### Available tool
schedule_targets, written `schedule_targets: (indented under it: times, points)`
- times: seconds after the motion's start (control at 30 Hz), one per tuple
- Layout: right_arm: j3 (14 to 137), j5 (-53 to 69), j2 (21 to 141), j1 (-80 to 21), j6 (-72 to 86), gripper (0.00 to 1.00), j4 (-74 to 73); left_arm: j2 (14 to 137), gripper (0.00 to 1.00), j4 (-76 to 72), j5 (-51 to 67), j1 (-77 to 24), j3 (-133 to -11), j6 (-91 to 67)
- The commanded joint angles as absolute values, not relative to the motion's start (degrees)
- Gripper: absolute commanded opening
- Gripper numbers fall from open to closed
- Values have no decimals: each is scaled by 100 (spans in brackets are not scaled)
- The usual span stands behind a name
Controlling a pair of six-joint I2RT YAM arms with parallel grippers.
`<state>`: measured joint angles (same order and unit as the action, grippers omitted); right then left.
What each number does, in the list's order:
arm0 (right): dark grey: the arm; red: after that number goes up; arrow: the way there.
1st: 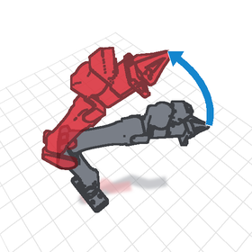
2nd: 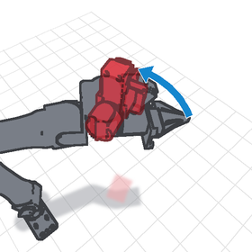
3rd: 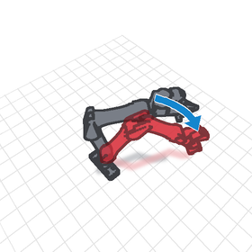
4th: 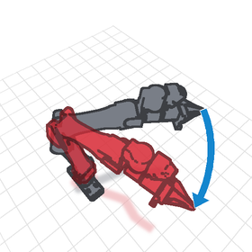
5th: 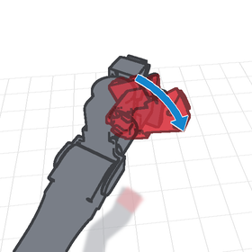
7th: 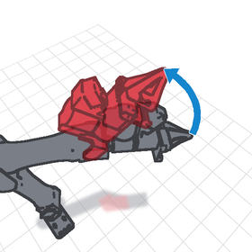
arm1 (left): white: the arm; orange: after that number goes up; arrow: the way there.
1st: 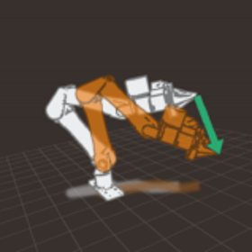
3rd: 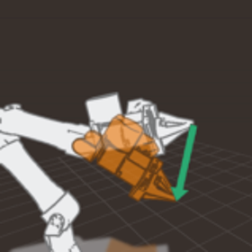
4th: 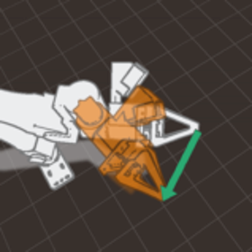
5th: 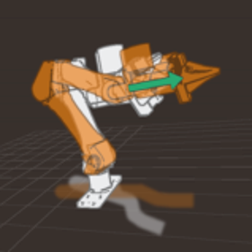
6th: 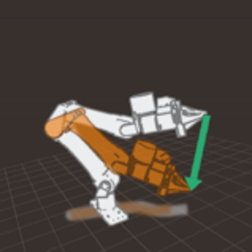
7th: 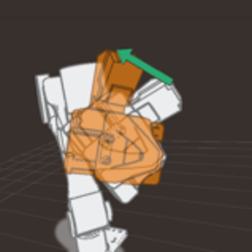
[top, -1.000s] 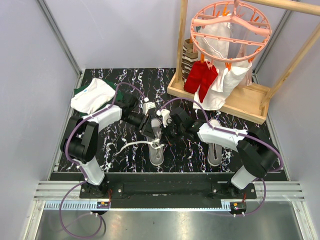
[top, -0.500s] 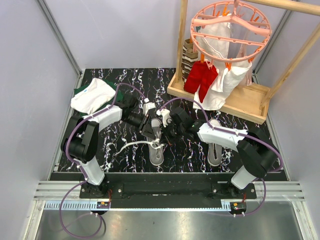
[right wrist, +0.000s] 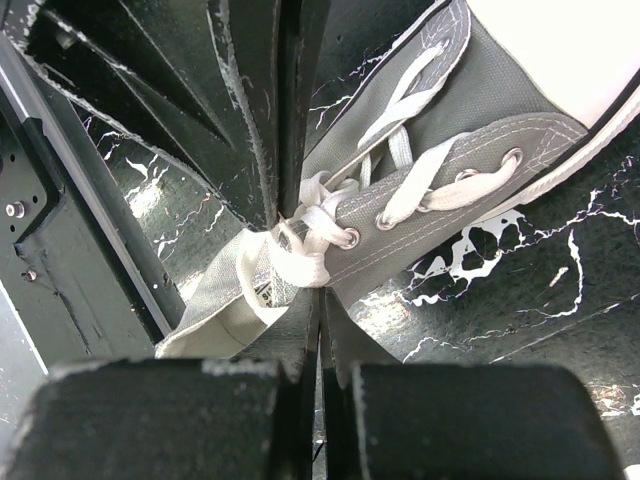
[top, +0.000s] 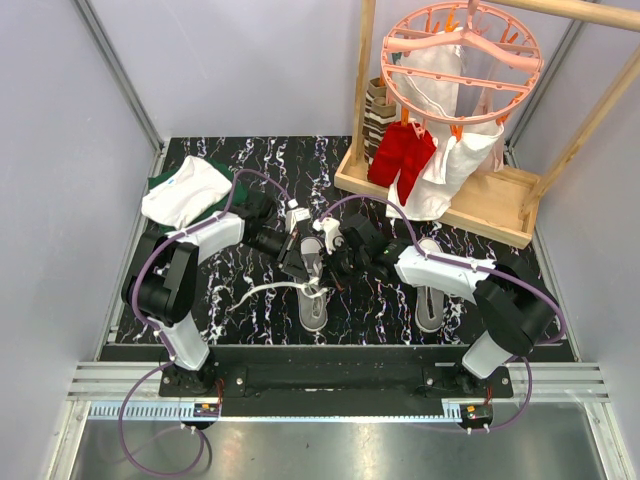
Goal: Tie the shoes
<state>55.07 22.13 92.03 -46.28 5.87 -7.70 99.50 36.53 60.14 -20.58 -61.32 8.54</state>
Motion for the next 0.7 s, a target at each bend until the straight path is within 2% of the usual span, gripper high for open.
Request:
schedule_targets:
  times: [0.0,0.03,0.17,0.23,0.3,0.53,0.57,0.67]
  points:
    - [5748,2329,9220,-4623,615,0,-580,9949,5,3568,6337,-2074,-6187,905]
    - [5748,2347,9211,-4623,615,0,-571,9941,0,3560,6328,-2066,-6196,905]
    - [5757,2399,9185,-4623,598,0,-580,9879,0,3560,6346,-2022,-6179,879]
    - [5739,2408,9158,-4623,536,7,-580,9826,0,3560,6354,-1916,-6170,870]
    - [5730,2400,9071,-4623,440,9,-615,9791,0,3594,6389,-1768,-6170,861]
    - [5871,2312,8930,-4623,229,31,-949,9773,0,3832,6381,-1459,-6301,1063]
    - [5906,2303,8877,-4623,211,39,-1080,9782,0,3858,6346,-1450,-6319,1090]
    - [6108,2285,8737,-4623,27,45,-1422,9808,0,3885,6232,-1310,-6381,1072]
